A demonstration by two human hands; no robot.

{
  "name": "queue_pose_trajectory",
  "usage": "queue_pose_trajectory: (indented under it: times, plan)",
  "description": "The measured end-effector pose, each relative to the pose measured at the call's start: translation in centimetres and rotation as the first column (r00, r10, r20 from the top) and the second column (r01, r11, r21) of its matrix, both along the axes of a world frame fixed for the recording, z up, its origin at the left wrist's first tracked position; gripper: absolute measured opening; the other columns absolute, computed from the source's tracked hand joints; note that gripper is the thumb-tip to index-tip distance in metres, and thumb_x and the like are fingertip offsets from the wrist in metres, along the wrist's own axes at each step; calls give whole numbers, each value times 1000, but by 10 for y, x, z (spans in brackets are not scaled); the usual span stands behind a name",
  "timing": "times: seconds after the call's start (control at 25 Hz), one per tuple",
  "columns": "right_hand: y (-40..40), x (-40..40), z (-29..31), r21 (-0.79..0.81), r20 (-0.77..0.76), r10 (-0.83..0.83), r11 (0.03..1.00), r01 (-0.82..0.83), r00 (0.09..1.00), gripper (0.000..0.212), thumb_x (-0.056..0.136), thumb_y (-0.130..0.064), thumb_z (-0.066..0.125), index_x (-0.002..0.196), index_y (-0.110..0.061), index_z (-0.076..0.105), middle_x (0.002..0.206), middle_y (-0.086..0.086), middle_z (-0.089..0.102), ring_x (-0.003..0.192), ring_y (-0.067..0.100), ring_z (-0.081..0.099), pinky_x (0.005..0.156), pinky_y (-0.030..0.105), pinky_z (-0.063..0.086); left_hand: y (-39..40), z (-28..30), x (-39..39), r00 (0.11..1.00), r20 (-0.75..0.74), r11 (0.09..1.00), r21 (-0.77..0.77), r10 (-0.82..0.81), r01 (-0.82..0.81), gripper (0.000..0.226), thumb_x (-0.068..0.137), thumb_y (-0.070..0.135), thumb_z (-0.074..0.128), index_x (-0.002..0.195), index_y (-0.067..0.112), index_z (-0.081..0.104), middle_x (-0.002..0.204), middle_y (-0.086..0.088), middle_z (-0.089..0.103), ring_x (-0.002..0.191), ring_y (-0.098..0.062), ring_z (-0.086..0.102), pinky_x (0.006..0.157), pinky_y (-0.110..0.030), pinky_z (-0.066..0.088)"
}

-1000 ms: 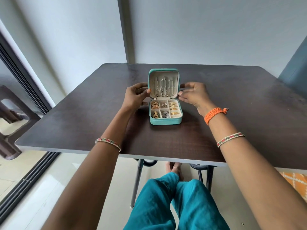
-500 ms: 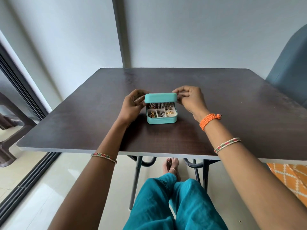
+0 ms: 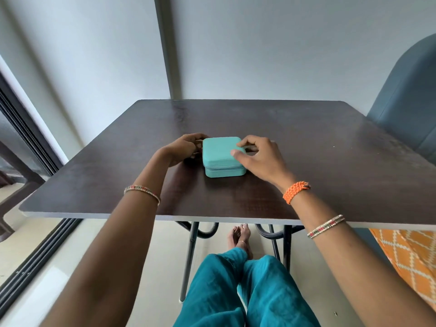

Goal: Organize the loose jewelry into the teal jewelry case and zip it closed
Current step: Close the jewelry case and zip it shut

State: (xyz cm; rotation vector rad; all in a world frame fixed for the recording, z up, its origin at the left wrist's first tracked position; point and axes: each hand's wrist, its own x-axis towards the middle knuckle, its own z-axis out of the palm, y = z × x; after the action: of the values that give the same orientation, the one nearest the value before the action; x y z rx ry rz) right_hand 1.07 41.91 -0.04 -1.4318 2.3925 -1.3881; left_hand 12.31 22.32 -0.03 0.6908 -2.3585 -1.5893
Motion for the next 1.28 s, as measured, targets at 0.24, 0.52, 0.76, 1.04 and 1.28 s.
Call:
queue_pose_trajectory:
  times: [0.24,0.52,0.76,1.04,1.28]
  plan:
    - [6,-1,-5,12,79,105,994,-106,991,23,91,-22,58,113,-24,63,131,3,56,124,19,51,96,24,42,-8,10,-9,985,169,970,-244,18,24,27,96,-2,40,107,10,62,71,-3,53,45,1,45,44,-9,36]
    - [10,9,-8,92,-59,142,986,-136,988,51,81,-28,73,128,-21,58,148,10,40,135,26,39,107,42,41,-4,1,-15,988,126,898,-439,84,-20,18,90,-6,41,85,3,56,68,-6,52,65,-20,42,51,-23,35]
    - [9,15,-1,266,-222,206,953,-144,953,57,76,-40,74,125,-24,49,153,11,27,135,29,36,107,37,36,-10,-10,-10,998,-8,916,-397,59,-57,22,93,-4,44,97,4,64,85,-11,63,63,-8,52,58,-20,42]
    - [12,14,-14,-5,-260,130,991,-136,957,34,81,-18,71,111,-9,58,124,8,59,110,24,56,84,23,43,-5,-15,3,965,-151,899,-357,214,-255,17,89,2,57,84,12,69,56,7,60,41,0,47,54,-15,42]
    - [11,20,-17,25,-447,125,992,-127,886,26,84,-17,64,104,-2,55,114,16,60,103,31,59,85,38,52,17,-12,17,921,-265,738,-552,286,-388,14,84,5,61,90,3,74,80,-11,72,71,-21,65,70,-23,46]
